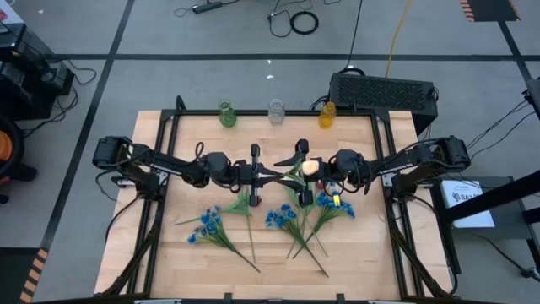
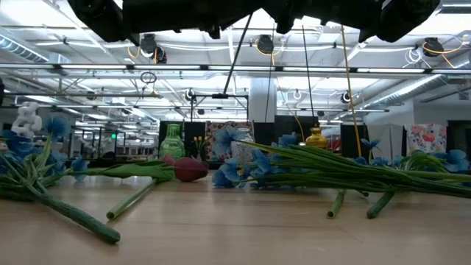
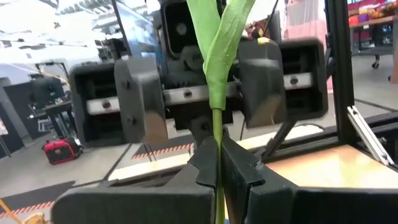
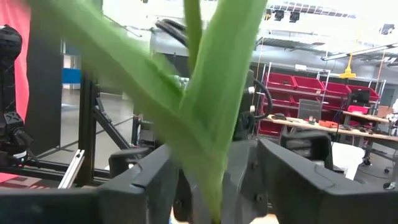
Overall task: Sort flowers into vase by color
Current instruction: Put the left yellow tulip into the orange vase
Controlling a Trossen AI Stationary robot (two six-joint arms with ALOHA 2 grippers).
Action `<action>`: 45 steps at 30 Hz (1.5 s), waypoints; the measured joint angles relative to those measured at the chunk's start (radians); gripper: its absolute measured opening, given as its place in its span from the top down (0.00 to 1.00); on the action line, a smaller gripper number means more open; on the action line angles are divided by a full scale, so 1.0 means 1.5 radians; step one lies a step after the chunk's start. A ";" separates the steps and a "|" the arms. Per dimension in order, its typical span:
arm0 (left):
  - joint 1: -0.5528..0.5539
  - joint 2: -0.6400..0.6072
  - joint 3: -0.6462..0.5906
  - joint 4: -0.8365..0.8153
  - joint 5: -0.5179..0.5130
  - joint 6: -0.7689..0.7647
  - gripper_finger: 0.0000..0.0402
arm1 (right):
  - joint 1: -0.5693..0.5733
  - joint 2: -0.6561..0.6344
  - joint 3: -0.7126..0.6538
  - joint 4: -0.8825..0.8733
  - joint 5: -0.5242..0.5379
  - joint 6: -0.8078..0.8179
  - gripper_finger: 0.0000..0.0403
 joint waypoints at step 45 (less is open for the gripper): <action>0.000 -0.063 -0.001 -0.091 0.000 -0.036 0.78 | -0.001 -0.043 0.000 -0.077 0.005 -0.049 0.99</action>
